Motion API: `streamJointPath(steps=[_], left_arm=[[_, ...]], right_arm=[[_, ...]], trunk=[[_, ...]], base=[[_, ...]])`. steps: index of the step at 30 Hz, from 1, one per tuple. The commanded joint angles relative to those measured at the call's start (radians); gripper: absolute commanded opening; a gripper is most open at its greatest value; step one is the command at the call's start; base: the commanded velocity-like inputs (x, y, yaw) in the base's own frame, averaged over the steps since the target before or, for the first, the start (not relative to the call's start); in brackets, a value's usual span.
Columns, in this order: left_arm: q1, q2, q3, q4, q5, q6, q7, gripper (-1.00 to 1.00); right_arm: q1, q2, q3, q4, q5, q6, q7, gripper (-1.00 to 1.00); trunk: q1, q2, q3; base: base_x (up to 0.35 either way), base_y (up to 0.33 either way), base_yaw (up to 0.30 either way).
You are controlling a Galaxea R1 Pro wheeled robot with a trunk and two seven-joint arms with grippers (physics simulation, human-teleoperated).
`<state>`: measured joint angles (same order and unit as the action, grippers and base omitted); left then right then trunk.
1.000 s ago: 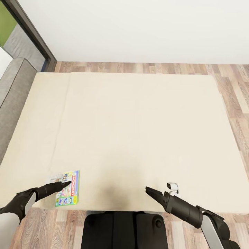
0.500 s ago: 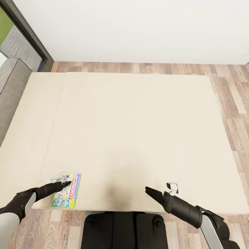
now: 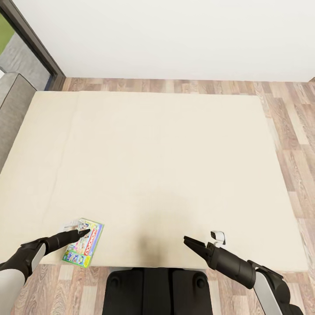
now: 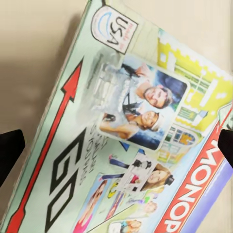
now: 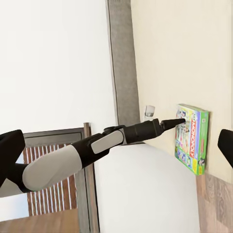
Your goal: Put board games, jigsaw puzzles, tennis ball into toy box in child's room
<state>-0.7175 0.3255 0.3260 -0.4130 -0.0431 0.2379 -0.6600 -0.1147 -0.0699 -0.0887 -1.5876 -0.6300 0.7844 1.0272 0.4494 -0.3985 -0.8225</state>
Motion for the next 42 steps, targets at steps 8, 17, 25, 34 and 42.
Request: streamJointPath(steps=[8,17,25,34,42], left_arm=[[0.0,0.0,0.009,-0.001,-0.004,0.012,-0.006,1.0],[0.0,0.003,0.01,-0.001,-0.003,0.028,-0.006,1.0],[0.0,0.007,0.009,-0.01,-0.012,0.103,-0.004,1.0],[0.0,0.009,0.002,-0.013,-0.019,0.131,-0.004,1.0],[0.0,0.008,-0.003,-0.015,-0.023,0.166,0.001,1.0]], right_arm=[[0.0,0.002,0.0,0.0,-0.004,0.006,0.001,1.0],[0.0,0.001,0.0,0.0,-0.004,0.006,0.001,1.0],[0.0,0.002,0.0,0.0,-0.003,0.006,-0.012,1.0],[-0.001,0.005,0.0,0.0,-0.004,0.006,-0.019,1.0],[0.0,0.005,0.0,0.0,-0.004,0.006,-0.021,1.0]], trunk=[[0.001,-0.001,-0.001],[0.001,-0.001,-0.001],[0.001,-0.001,-0.001],[0.001,-0.001,-0.001],[0.001,-0.001,-0.001]], base=[[0.0,-0.014,0.0],[0.0,0.0,0.0],[0.0,0.0,0.0],[0.0,0.0,0.0],[0.0,0.0,0.0]])
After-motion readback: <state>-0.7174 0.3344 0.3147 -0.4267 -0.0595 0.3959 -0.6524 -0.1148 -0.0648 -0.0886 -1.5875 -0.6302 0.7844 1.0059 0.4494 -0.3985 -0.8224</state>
